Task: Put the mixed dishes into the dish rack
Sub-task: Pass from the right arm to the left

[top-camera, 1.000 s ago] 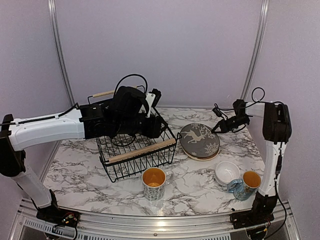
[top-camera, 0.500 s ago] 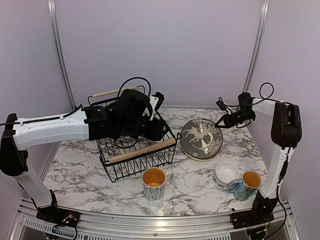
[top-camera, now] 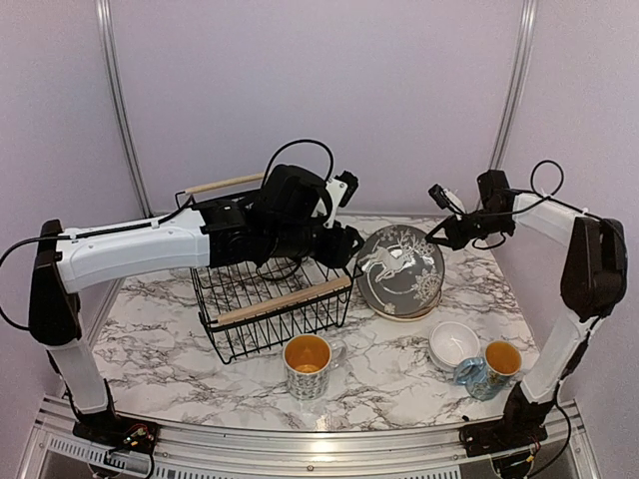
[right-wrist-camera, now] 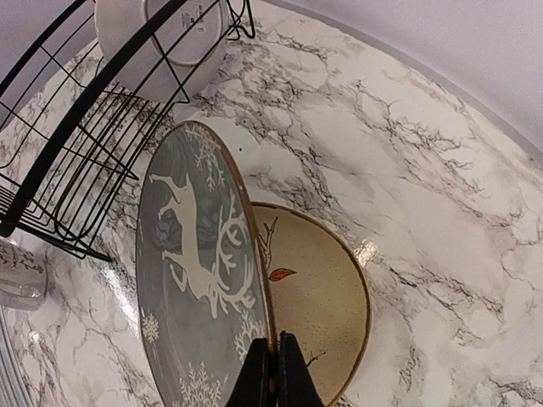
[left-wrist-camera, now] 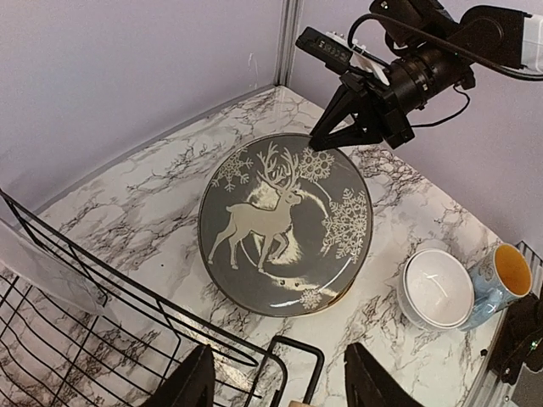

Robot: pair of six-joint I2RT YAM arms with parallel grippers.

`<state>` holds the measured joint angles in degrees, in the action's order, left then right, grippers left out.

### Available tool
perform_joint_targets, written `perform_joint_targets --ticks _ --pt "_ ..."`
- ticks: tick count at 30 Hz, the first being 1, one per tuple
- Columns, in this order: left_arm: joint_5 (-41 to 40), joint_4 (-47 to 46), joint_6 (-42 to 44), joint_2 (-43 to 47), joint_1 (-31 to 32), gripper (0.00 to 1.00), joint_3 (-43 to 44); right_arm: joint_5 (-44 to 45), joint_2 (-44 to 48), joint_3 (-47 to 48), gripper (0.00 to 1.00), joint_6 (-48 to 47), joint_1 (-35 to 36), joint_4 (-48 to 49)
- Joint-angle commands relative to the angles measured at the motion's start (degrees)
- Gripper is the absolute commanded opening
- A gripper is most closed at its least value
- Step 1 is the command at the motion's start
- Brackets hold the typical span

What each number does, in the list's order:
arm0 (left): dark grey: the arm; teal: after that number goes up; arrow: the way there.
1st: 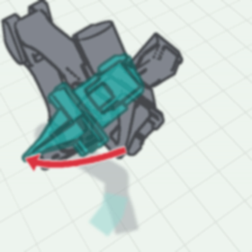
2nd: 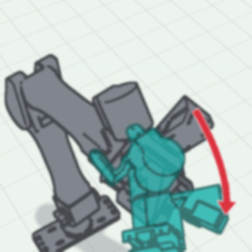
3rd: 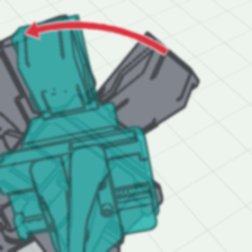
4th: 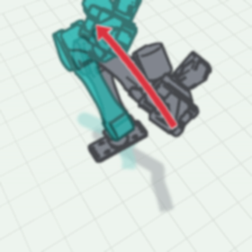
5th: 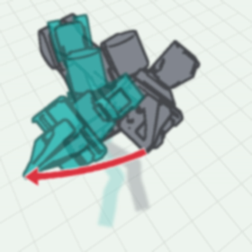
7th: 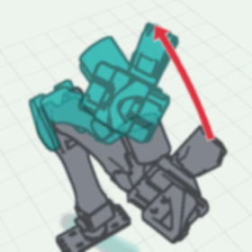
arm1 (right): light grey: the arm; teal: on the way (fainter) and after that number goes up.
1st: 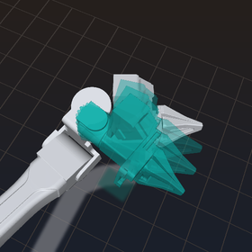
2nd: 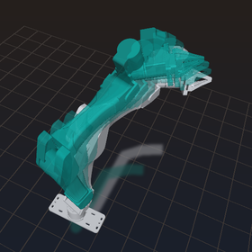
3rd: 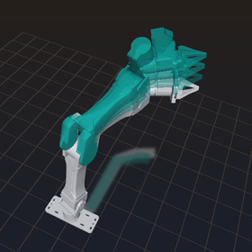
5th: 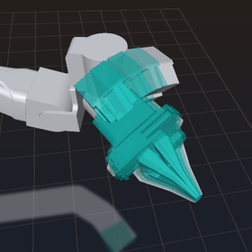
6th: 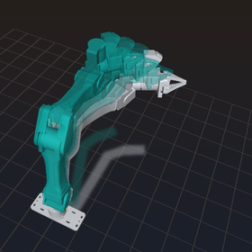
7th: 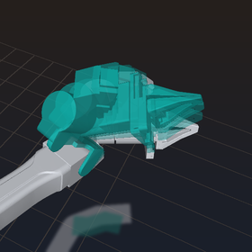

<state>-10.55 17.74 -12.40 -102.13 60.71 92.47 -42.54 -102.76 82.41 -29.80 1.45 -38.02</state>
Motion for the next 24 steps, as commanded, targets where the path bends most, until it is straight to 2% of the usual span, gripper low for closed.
perform_joint_targets --ticks 1,5,11,17,24 --pt "0.3 -1.4 6.2 -5.9 0.4 0.56 6.1 1.6 5.5 -3.0 0.00 -3.1 1.8 5.0" --pt "0.6 0.9 8.5 -12.0 0.3 0.60 13.7 1.6 7.7 -5.7 0.00 -3.4 1.8 6.6" --pt "2.3 3.5 12.0 -21.1 -1.3 0.76 24.9 0.9 10.6 -9.2 0.00 -4.6 1.8 9.4" --pt "11.0 6.4 13.2 -29.0 -5.0 0.77 34.7 -1.1 12.6 -11.4 0.00 -5.7 1.8 11.1" --pt "22.4 4.1 13.2 -31.3 -9.0 0.73 35.3 -3.0 18.5 -17.3 0.00 -8.9 1.8 14.2"
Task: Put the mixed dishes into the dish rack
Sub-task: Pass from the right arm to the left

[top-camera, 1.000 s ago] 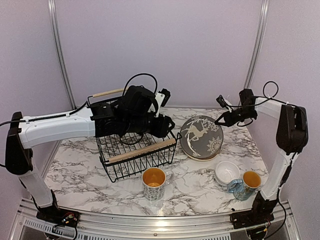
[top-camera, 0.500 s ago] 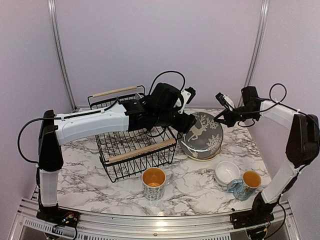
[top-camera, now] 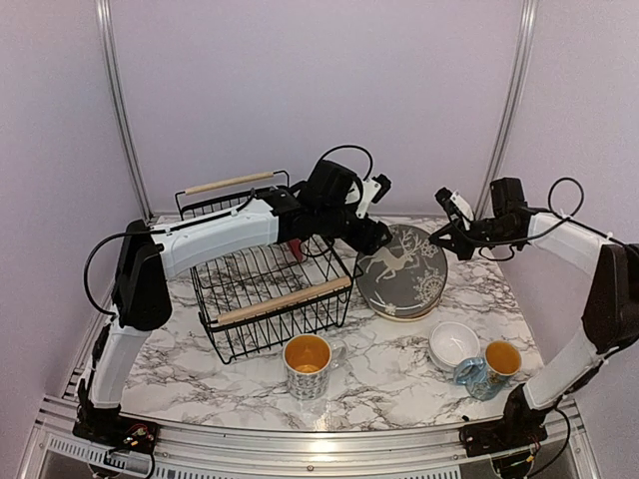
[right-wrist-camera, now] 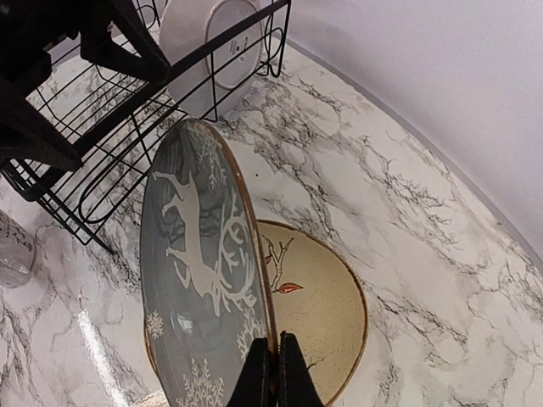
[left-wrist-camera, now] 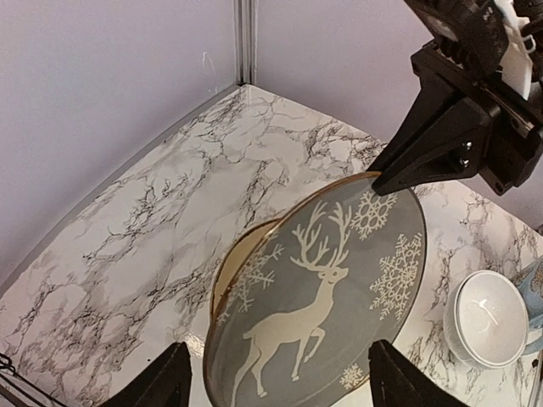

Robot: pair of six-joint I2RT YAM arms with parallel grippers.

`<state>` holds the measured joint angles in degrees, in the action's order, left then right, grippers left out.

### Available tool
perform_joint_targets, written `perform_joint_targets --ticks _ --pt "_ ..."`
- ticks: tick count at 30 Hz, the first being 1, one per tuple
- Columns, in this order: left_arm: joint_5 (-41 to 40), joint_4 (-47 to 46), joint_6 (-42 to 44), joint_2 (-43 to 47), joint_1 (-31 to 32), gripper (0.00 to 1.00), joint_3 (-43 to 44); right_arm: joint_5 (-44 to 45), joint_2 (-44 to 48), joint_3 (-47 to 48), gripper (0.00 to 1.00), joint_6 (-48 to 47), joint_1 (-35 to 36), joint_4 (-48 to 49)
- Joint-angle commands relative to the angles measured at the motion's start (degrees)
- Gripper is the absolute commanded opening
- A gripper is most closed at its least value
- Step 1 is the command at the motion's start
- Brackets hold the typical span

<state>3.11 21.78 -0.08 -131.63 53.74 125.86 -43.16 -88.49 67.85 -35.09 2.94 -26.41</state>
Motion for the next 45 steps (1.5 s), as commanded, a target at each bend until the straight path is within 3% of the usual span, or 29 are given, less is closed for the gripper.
perform_joint_targets --ticks 1,11,17,20,22,27,34,40,45 --pt "10.2 -0.4 0.9 -2.3 -2.3 0.71 1.9 -2.6 5.1 -3.6 0.00 -3.8 0.4 3.3" --pt "13.1 -6.7 2.1 -7.8 -2.8 0.60 3.7 -5.8 7.5 -6.1 0.00 -4.5 0.4 4.1" --pt "16.7 -8.8 2.6 -8.6 -3.0 0.37 3.3 -6.1 7.6 -5.8 0.00 -5.2 0.4 3.4" --pt "18.1 -10.7 3.0 -8.5 -3.1 0.11 2.4 -6.1 7.4 -5.4 0.00 -5.5 0.4 2.9" --pt "18.7 -13.1 3.3 -7.9 -3.4 0.00 0.8 -6.2 7.1 -4.8 0.00 -5.6 0.4 2.1" --pt "22.9 -19.3 2.9 -6.1 -3.6 0.00 -1.8 -6.2 5.0 1.8 0.01 -8.3 0.4 -7.7" --pt "25.7 -24.6 1.9 -1.2 -2.8 0.00 -3.5 -6.4 5.0 13.4 0.33 -9.8 0.2 -22.9" --pt "23.0 -25.2 5.3 6.4 -1.1 0.00 -9.4 -9.6 6.3 22.8 0.58 -4.6 -1.4 -27.5" --pt "20.7 -27.4 8.0 14.6 -0.1 0.00 -17.4 -11.2 6.2 26.8 0.70 -9.3 -2.2 -34.2"
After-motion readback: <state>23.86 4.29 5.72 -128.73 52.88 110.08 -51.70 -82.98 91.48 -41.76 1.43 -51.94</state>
